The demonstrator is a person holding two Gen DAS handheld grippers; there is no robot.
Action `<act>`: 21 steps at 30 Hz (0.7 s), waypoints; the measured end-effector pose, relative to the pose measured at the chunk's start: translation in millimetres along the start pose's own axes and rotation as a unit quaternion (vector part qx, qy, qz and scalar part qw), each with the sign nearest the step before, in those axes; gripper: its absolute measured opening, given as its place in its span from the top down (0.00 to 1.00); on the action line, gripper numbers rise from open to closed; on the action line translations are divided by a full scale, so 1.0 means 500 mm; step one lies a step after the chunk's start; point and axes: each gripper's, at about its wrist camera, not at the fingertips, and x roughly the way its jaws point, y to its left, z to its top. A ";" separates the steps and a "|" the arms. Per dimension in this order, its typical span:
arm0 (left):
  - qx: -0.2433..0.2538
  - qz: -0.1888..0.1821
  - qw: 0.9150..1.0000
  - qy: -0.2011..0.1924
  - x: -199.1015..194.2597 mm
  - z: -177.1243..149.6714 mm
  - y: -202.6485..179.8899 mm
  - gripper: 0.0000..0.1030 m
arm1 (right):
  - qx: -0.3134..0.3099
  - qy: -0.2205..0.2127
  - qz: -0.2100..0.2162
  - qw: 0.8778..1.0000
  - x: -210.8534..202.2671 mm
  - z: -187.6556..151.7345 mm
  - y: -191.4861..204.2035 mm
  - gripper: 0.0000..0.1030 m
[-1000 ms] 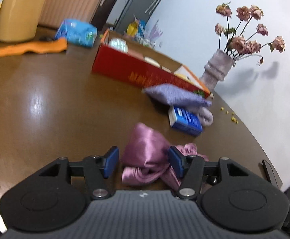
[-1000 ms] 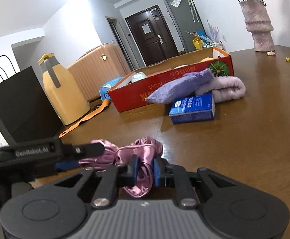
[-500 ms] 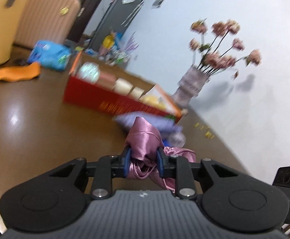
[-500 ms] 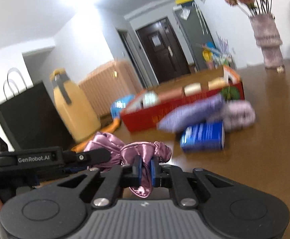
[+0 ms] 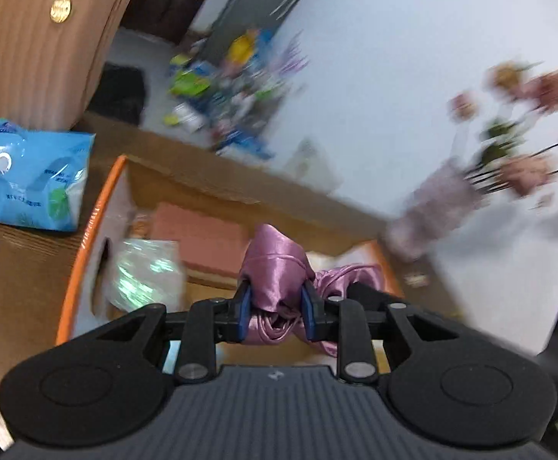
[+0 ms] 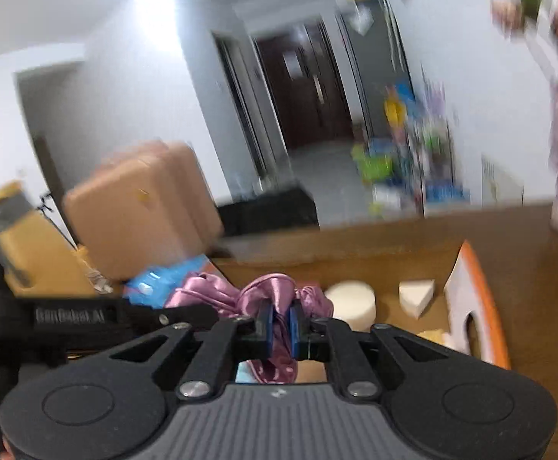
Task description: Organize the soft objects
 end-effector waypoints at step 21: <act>0.101 0.066 0.993 -0.009 -0.003 0.025 -0.042 0.34 | 0.031 0.047 -0.059 0.997 0.017 0.036 -0.036 0.52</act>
